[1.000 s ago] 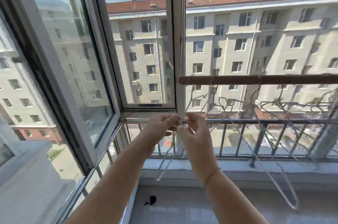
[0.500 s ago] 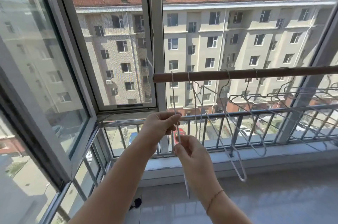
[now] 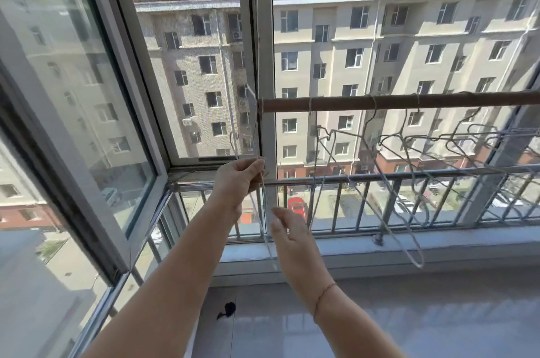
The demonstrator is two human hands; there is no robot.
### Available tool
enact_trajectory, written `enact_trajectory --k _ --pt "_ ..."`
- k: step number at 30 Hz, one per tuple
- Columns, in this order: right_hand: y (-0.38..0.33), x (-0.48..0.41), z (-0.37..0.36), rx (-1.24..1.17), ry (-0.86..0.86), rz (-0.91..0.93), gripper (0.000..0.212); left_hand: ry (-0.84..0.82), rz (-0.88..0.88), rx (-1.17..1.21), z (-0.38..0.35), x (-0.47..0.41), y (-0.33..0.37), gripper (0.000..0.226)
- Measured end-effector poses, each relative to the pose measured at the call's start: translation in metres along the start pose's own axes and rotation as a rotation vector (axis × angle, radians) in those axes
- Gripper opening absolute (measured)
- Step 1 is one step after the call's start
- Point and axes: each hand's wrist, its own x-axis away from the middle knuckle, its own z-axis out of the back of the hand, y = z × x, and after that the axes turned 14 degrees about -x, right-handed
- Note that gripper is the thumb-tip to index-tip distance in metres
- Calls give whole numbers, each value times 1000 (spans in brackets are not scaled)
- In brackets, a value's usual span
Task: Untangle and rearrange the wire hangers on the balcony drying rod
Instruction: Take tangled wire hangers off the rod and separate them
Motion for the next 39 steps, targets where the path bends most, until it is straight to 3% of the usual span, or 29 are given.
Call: enact_trajectory --k 5,7,9,13,19,28,32,39 --pt "8 -3 -11 -65 -45 -52 36 13 -5 -7 5 -2 -1 12" --pt "7 -6 -15 -154 -60 -46 26 22 -6 -24 1 -6 4 10" --pt "4 -11 -17 -175 -5 9 17 23 -10 -23 -6 -12 11 10" --pt "-4 -20 -13 -166 178 100 27 26 -6 16 -20 -21 20 11" --pt "5 -25 -4 -237 249 46 34 -24 50 -5 -36 -30 7 13" --pt "42 -19 12 -78 -8 -176 26 -83 142 -291 12 -17 -60 12" --pt "58 -24 11 27 -51 -133 31 -182 119 -577 62 4 -88 15" --pt "84 -23 -9 227 -271 -28 49 -322 118 -813 122 21 -121 17"
